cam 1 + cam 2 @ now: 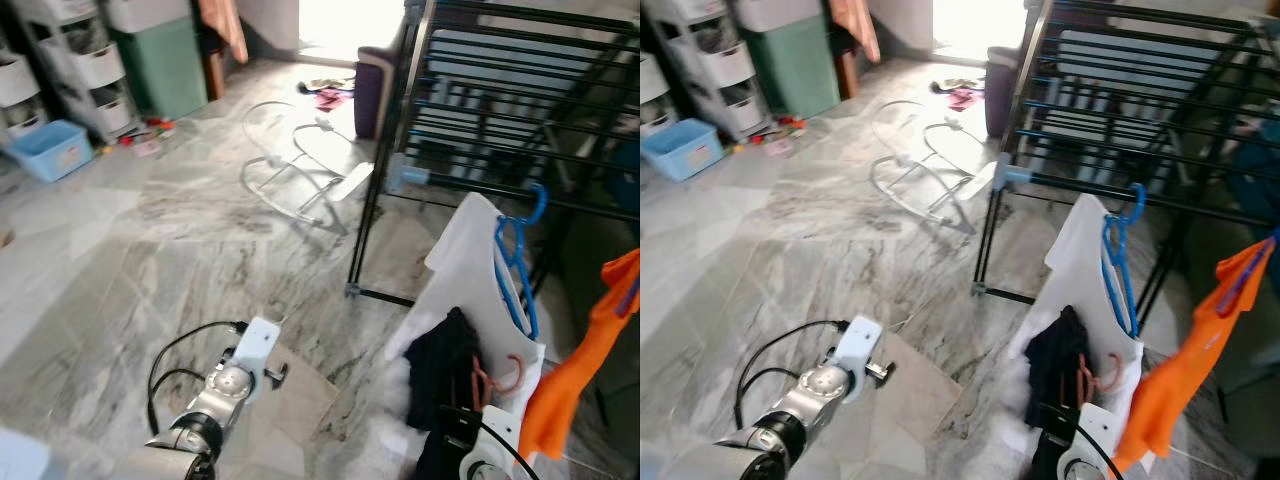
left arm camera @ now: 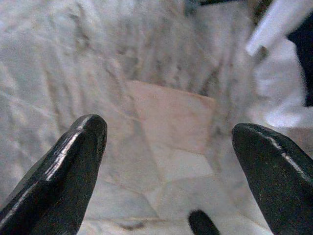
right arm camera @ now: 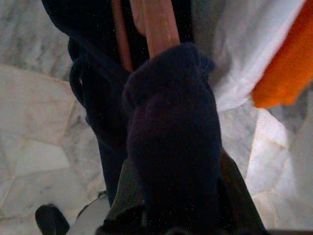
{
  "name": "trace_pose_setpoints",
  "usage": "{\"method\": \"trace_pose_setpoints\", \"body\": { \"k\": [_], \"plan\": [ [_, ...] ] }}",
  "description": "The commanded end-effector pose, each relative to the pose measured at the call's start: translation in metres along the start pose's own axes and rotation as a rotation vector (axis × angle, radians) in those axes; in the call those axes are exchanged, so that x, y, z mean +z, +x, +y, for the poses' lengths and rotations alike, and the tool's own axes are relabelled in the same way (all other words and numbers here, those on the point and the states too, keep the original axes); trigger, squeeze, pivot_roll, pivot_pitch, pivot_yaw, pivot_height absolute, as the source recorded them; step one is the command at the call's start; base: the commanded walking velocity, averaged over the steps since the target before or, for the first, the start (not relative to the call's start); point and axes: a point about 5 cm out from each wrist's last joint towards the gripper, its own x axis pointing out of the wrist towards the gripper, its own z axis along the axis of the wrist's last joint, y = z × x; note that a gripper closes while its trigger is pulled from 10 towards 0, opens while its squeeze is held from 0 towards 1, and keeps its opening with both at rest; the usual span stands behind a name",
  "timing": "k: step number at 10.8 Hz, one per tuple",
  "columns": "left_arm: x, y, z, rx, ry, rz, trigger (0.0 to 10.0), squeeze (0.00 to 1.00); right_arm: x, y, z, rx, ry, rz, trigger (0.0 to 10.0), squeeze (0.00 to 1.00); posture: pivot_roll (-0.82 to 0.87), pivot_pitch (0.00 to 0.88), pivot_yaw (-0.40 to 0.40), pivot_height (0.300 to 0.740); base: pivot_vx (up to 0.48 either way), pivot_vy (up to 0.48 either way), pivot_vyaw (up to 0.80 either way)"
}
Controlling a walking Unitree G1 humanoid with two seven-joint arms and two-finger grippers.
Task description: Hang hanger
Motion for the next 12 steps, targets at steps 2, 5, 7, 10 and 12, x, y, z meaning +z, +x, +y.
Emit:
{"method": "trace_pose_setpoints", "body": {
  "k": [2,5,7,10,12],
  "plan": [
    [0.034,0.002,0.012,0.080,0.049,-0.136,10.0,0.00,0.028,0.004,0.010,0.082,-0.040,-0.123,10.0,0.00,-0.05,0.000,-0.032,0.740,0.000,0.000,0.00],
    [0.078,0.000,0.037,0.151,-0.082,-0.247,10.0,0.00,0.065,0.006,0.038,0.260,-0.154,-0.225,10.0,0.00,-0.02,0.000,-0.066,0.740,0.000,0.000,0.00],
    [0.081,-0.002,0.042,0.117,-0.088,-0.287,10.0,0.00,0.074,0.004,0.053,0.308,-0.187,-0.260,10.0,0.00,-0.01,0.000,-0.065,0.740,0.000,0.000,0.00],
    [0.078,-0.010,0.029,-0.062,-0.061,-0.431,10.0,0.00,0.128,-0.004,0.057,0.243,-0.213,-0.478,10.0,0.00,-0.01,0.000,-0.051,0.740,0.000,0.000,0.00],
    [0.065,-0.016,0.017,-0.120,-0.020,-0.470,10.0,0.00,0.152,-0.012,0.060,0.217,-0.165,-0.550,10.0,0.00,0.00,0.000,-0.048,0.740,0.000,0.000,0.00]
  ]
}}
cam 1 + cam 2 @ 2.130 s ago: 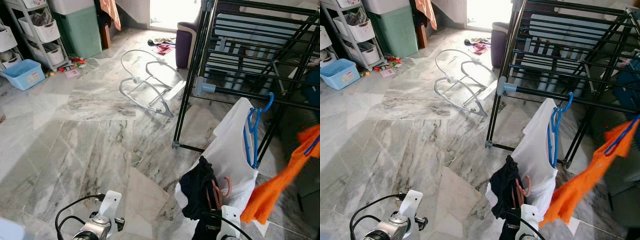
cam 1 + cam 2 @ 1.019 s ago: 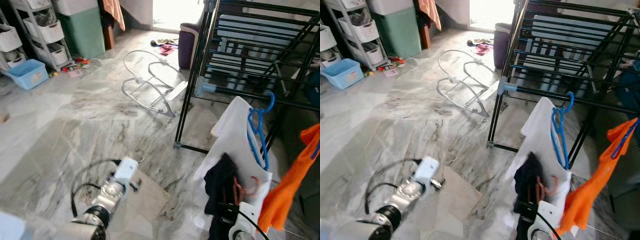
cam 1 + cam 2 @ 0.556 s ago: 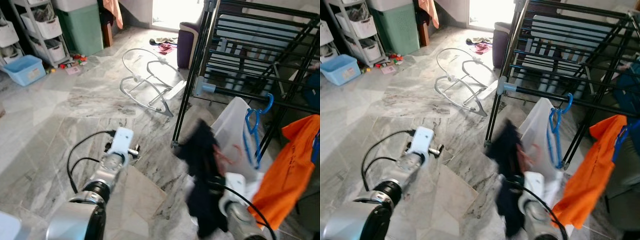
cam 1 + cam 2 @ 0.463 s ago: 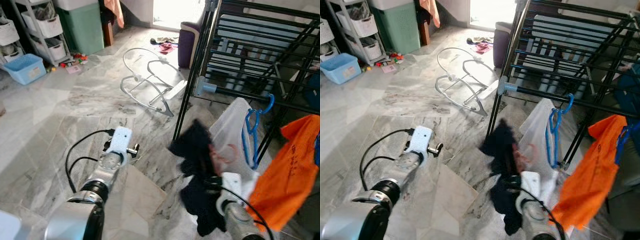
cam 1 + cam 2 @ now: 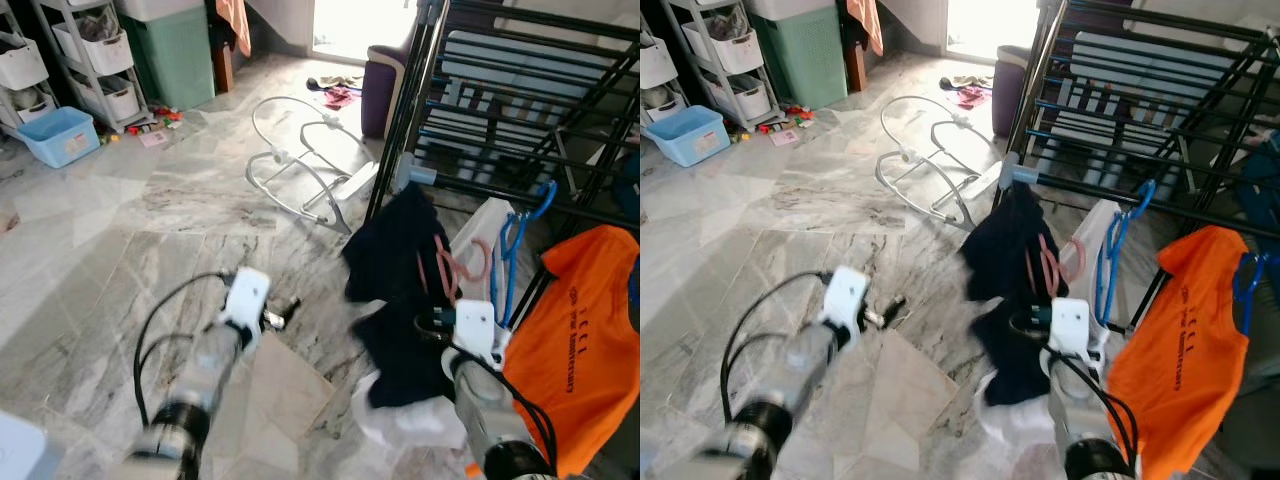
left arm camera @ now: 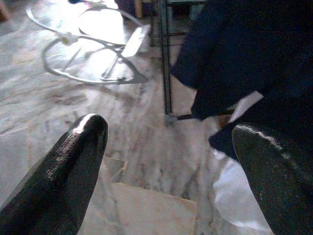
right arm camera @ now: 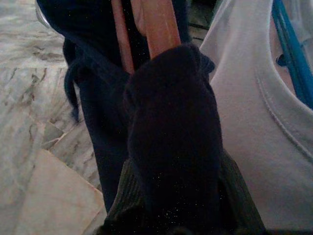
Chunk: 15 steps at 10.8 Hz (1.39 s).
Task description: Hang hanger
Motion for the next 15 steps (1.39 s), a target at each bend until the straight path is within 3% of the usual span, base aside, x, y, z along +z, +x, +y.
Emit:
{"method": "trace_pose_setpoints", "body": {
  "k": [1,4,5,7,9,11,13,15],
  "plan": [
    [0.006,-0.002,0.001,-0.023,0.028,-0.025,10.0,0.00,0.036,0.009,-0.005,-0.024,0.023,-0.100,10.0,0.00,0.01,0.016,-0.042,0.740,0.000,0.000,0.00],
    [0.013,-0.008,0.015,-0.018,0.055,-0.023,10.0,0.00,0.070,0.026,-0.002,-0.028,0.071,-0.083,10.0,0.00,0.06,0.072,-0.034,0.740,0.000,0.000,0.00],
    [0.012,-0.010,0.016,-0.026,0.059,-0.019,10.0,0.00,0.067,0.025,0.001,-0.029,0.125,-0.070,10.0,0.00,0.07,0.076,-0.035,0.740,0.000,0.000,0.00],
    [0.015,-0.014,0.017,-0.033,0.022,-0.025,10.0,0.00,0.037,0.018,0.015,-0.032,0.215,0.032,10.0,0.00,0.09,0.072,-0.032,0.740,0.000,0.000,0.00],
    [0.010,-0.012,0.013,-0.045,0.024,0.007,10.0,0.00,0.017,0.005,0.022,-0.046,0.228,0.053,10.0,0.00,0.06,0.053,-0.011,0.740,0.000,0.000,0.00],
    [0.017,-0.003,0.006,-0.076,0.029,0.002,10.0,0.00,0.011,-0.004,0.020,-0.065,0.123,0.017,10.0,0.00,0.02,0.037,0.011,0.740,0.000,0.000,0.00],
    [0.026,0.006,0.003,-0.099,0.032,-0.008,10.0,0.00,-0.004,-0.020,0.015,-0.113,0.119,0.009,10.0,0.00,0.00,0.021,0.038,0.740,0.000,0.000,0.00],
    [0.029,0.009,0.002,-0.103,0.015,-0.016,10.0,0.00,-0.018,-0.035,0.033,-0.063,0.093,0.027,10.0,0.00,-0.01,0.013,0.048,0.740,0.000,0.000,0.00]
  ]
}}
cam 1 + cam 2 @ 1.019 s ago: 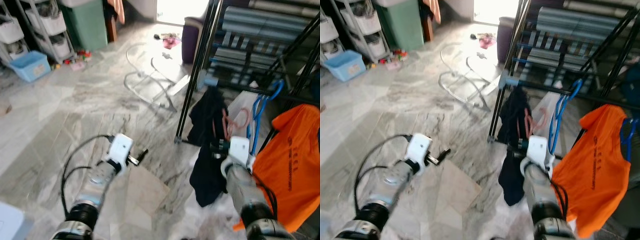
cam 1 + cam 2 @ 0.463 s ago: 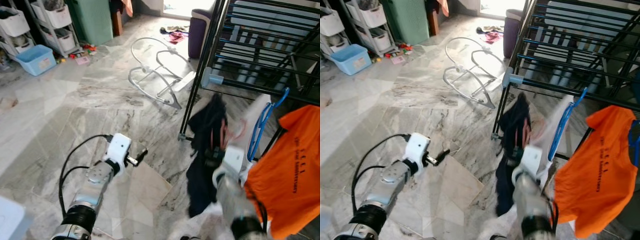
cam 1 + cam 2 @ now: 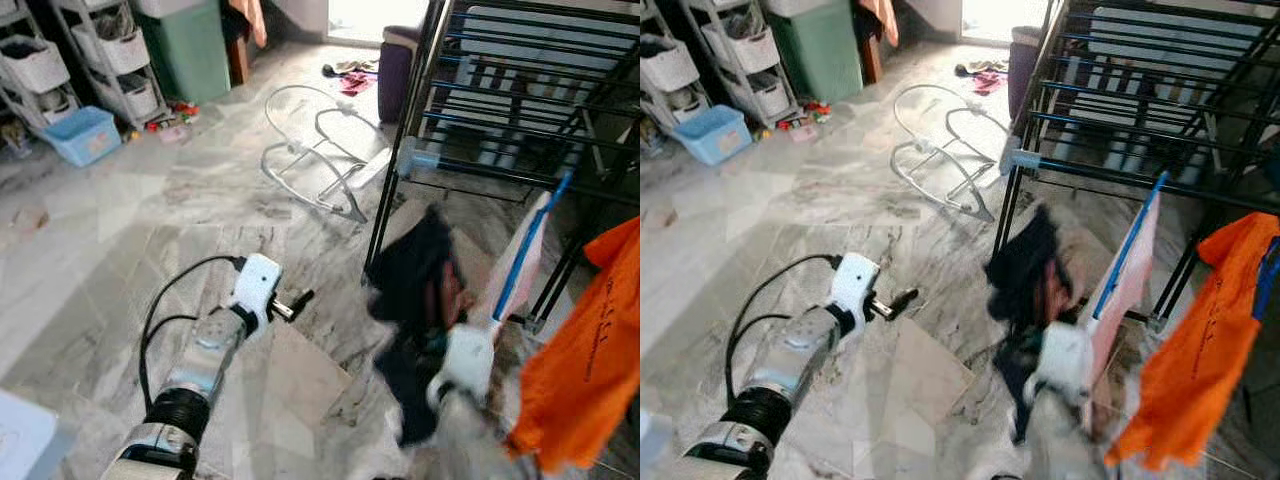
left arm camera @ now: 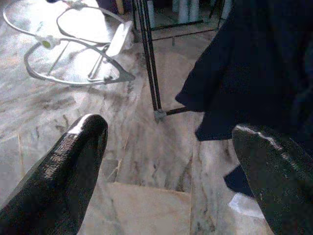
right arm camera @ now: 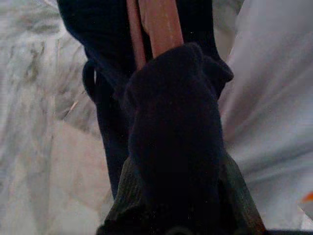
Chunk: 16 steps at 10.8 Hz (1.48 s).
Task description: Hang hanger
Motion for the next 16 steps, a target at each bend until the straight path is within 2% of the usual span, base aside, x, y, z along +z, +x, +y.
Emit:
{"method": "trace_pose_setpoints", "body": {
  "k": [1,3,7,12,14,16],
  "plan": [
    [0.000,0.001,0.001,-0.006,-0.002,0.001,10.0,0.00,0.015,0.000,0.008,0.019,-0.011,-0.076,10.0,0.00,-0.02,0.005,0.045,0.740,0.000,0.000,0.00],
    [-0.002,0.003,-0.002,0.008,-0.029,0.000,10.0,0.00,0.026,-0.007,0.026,0.068,0.018,-0.104,10.0,0.00,-0.02,0.000,0.025,0.740,0.000,0.000,0.00],
    [-0.004,0.005,-0.007,-0.009,-0.051,-0.013,10.0,0.00,0.047,0.006,0.033,0.065,0.043,-0.120,10.0,0.00,0.00,0.000,0.007,0.740,0.000,0.000,0.00],
    [-0.005,0.006,-0.009,-0.030,-0.054,-0.011,10.0,0.00,0.045,0.009,0.032,0.053,0.074,-0.100,10.0,0.00,0.00,0.000,0.015,0.740,0.251,0.303,0.00],
    [-0.004,0.007,-0.011,-0.043,-0.029,-0.011,10.0,0.00,0.044,0.009,0.029,0.029,0.084,-0.099,10.0,0.00,-0.01,0.000,0.022,0.740,0.356,0.319,0.00],
    [-0.006,0.008,-0.013,-0.053,-0.052,-0.004,10.0,0.00,0.042,0.009,0.023,-0.007,0.083,-0.094,10.0,0.00,-0.01,0.000,0.020,0.740,0.178,0.000,0.00]
  ]
}}
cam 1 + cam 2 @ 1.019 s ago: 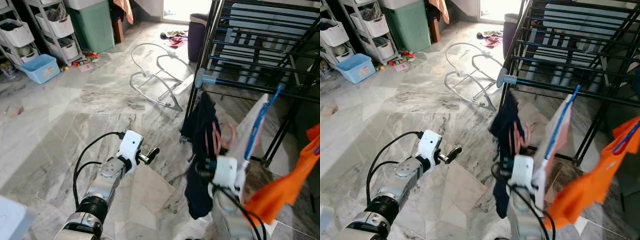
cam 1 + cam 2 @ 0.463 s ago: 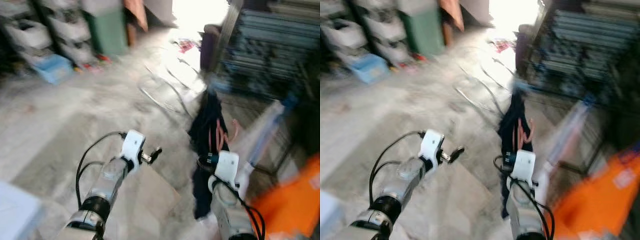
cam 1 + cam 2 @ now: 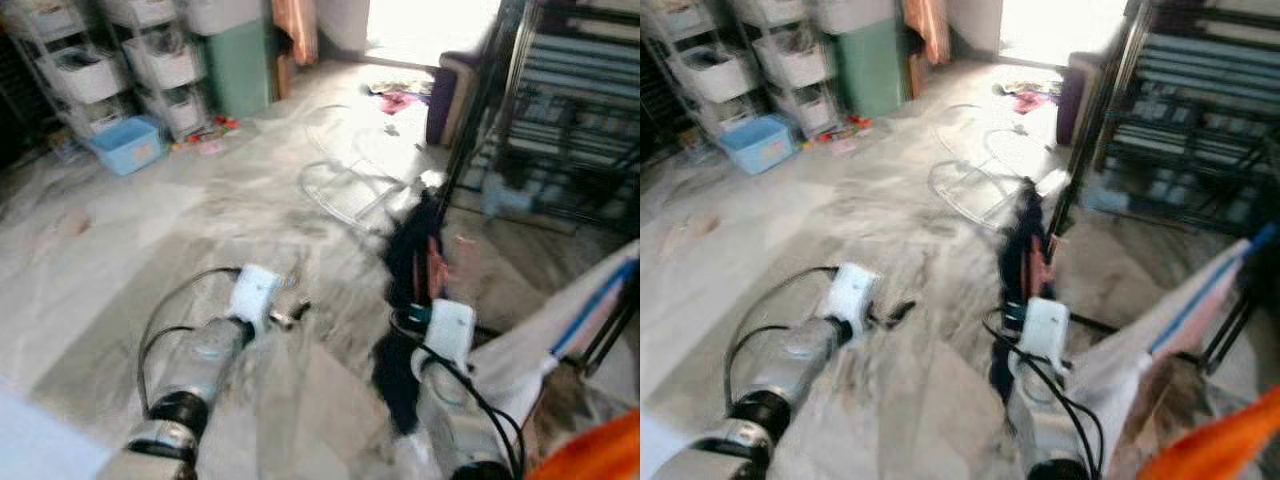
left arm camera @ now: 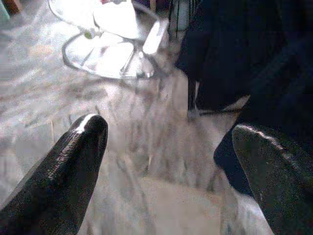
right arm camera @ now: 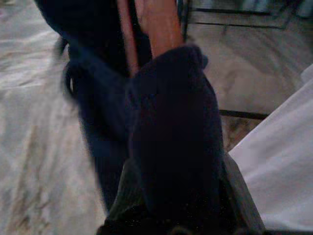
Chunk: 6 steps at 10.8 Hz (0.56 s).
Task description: Hang hanger
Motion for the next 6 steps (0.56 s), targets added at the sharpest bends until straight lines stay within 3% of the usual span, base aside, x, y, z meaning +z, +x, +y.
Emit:
{"method": "trace_pose_setpoints", "body": {
  "k": [1,4,6],
  "plan": [
    [0.0017,0.0052,-0.0133,-0.048,0.008,-0.010,10.0,0.00,0.0022,-0.0015,0.0033,-0.017,0.035,-0.015,10.0,0.00,-0.01,0.000,0.017,0.740,0.000,0.000,0.00],
    [0.0014,0.0050,-0.0173,-0.074,-0.014,-0.024,10.0,0.00,0.0024,-0.0012,0.0049,-0.015,0.029,-0.016,10.0,0.00,0.00,0.000,0.014,0.740,0.000,0.000,-0.72],
    [0.0019,0.0051,-0.0193,-0.091,-0.022,-0.030,10.0,0.00,0.0011,-0.0019,0.0059,-0.015,0.027,-0.014,10.0,0.00,-0.01,0.000,0.013,0.740,0.000,0.000,0.00]
  ]
}}
